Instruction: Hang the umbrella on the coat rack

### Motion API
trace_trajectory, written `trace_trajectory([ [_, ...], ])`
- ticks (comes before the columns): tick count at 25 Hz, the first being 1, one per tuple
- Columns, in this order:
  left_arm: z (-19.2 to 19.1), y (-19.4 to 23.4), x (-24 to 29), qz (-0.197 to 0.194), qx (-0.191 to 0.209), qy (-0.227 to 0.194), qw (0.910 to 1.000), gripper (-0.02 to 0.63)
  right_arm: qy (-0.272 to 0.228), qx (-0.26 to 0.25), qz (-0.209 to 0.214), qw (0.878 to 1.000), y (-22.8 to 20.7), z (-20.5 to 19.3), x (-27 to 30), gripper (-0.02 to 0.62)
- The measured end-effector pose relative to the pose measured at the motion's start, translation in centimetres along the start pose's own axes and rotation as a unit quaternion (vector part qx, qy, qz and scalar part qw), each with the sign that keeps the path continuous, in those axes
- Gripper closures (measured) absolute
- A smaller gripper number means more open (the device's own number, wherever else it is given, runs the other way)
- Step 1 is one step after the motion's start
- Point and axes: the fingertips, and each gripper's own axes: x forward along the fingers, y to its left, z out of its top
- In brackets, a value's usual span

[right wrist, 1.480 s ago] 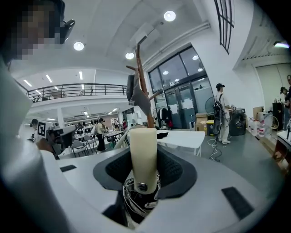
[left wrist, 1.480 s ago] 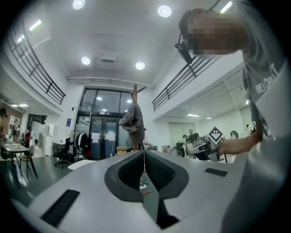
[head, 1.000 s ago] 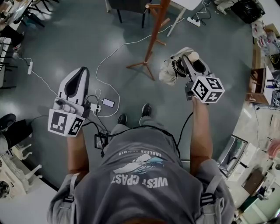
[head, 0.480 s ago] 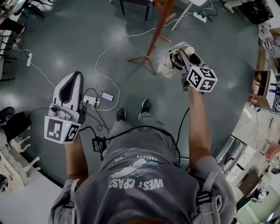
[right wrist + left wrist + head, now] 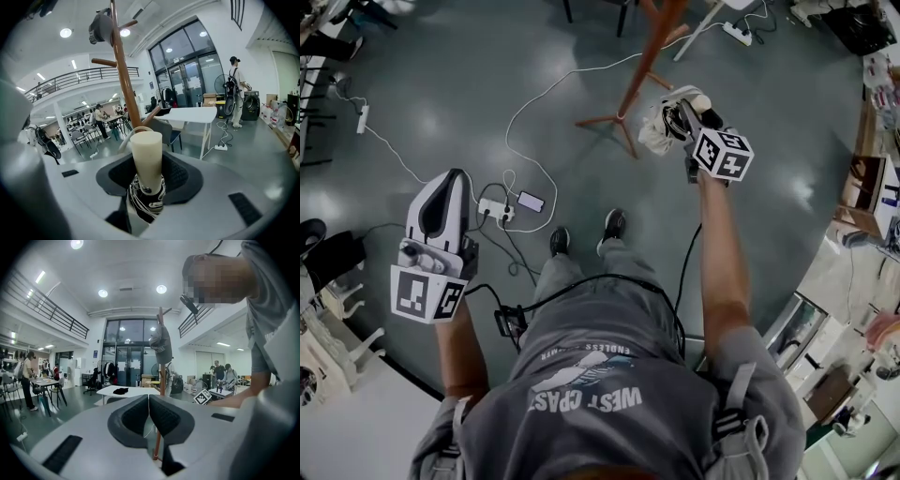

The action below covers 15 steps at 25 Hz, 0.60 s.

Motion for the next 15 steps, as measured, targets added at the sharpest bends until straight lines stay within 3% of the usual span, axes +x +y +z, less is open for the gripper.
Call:
trace_trajectory([
  [15,-1.9,1.3,1.1,0.009,-0.01,0.029,0.9995,0.584,0.047,0.018,-0.022,0.998,-3.2,-4.1,6.4,0.42],
])
